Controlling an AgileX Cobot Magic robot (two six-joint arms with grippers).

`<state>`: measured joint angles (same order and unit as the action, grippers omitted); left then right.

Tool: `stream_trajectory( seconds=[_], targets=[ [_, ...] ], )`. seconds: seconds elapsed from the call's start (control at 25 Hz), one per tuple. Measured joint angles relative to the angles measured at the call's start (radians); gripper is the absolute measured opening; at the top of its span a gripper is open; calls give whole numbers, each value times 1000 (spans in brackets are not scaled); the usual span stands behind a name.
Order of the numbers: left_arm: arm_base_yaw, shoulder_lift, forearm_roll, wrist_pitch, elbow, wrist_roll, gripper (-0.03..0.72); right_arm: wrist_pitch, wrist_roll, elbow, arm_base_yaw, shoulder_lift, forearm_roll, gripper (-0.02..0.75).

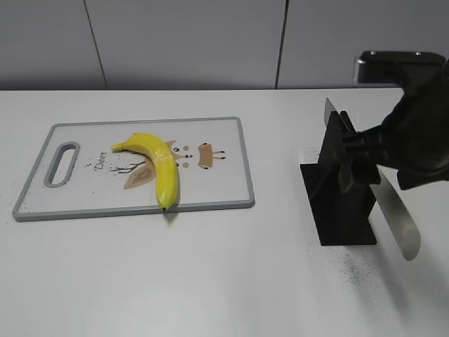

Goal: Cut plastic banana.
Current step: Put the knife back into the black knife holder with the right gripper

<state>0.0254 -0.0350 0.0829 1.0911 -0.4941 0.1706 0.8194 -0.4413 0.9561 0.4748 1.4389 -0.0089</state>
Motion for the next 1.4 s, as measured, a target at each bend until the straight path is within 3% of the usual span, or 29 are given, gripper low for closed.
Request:
stream_trajectory(
  seconds=[0.48,1.4],
  targets=[
    [0,0,0,0,0,0,544,65,257,44,0,-367,15,624],
    [0,0,0,0,0,0,544,228,399,-457,0,-1245,18,591]
  ],
)
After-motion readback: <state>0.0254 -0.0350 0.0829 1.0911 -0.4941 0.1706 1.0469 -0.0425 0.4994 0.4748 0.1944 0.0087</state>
